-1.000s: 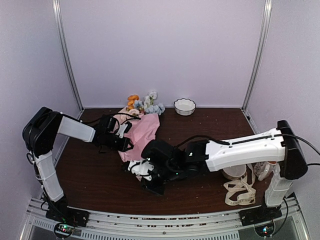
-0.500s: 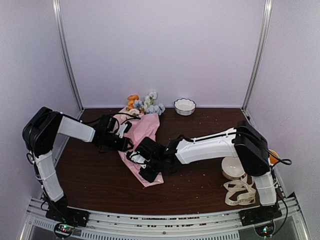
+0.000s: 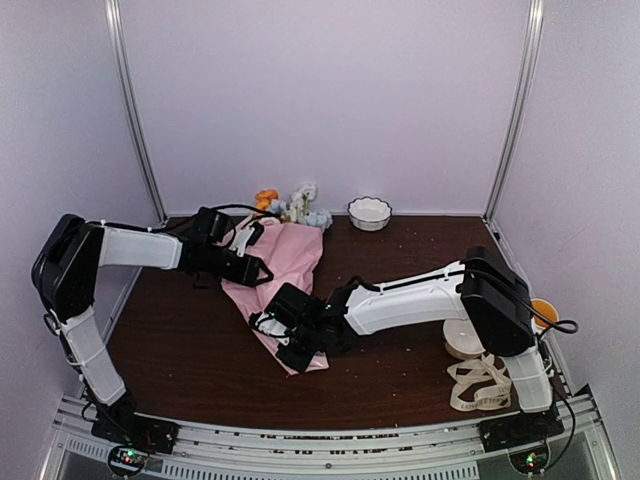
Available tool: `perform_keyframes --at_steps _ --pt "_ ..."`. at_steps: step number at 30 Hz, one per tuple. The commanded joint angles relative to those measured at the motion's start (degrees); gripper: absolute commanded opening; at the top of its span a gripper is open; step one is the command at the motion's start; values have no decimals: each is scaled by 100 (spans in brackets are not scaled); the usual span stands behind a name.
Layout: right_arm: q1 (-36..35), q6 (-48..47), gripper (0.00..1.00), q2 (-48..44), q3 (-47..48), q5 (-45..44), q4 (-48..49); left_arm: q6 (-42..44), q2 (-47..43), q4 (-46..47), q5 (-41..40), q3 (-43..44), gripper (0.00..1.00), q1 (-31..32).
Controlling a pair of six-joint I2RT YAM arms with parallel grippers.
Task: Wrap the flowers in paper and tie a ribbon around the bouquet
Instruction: Press the fold line of the folded bouquet.
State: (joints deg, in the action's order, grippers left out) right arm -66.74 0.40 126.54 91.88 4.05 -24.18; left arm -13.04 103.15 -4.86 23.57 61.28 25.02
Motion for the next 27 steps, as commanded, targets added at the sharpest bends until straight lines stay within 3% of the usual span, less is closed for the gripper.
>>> perform_keyframes --at_steps 1,4,9,11,14,15,20,27 --pt "-65 -40 0 291 -117 113 -557 491 -243 -211 363 704 49 -7" --pt "-65 -58 0 294 -62 112 -578 822 -289 -552 303 972 50 168" --pt "-66 -67 0 316 -47 172 -586 738 -234 -799 -896 1457 47 277" --pt "-60 -79 0 335 -55 175 -611 670 -177 -892 -1146 1644 39 235" --pt "-60 -69 0 334 -102 182 -606 478 -161 -1147 -1185 1885 6 130" --pt "-62 -65 0 340 -120 190 -598 447 -201 -1215 -1200 1912 0 106" --pt "-67 -28 0 446 -161 275 -601 408 -444 -1346 -1394 1597 0 -75" --pt "-62 34 0 438 -335 337 -527 352 -2 -1071 -1532 986 0 -553"
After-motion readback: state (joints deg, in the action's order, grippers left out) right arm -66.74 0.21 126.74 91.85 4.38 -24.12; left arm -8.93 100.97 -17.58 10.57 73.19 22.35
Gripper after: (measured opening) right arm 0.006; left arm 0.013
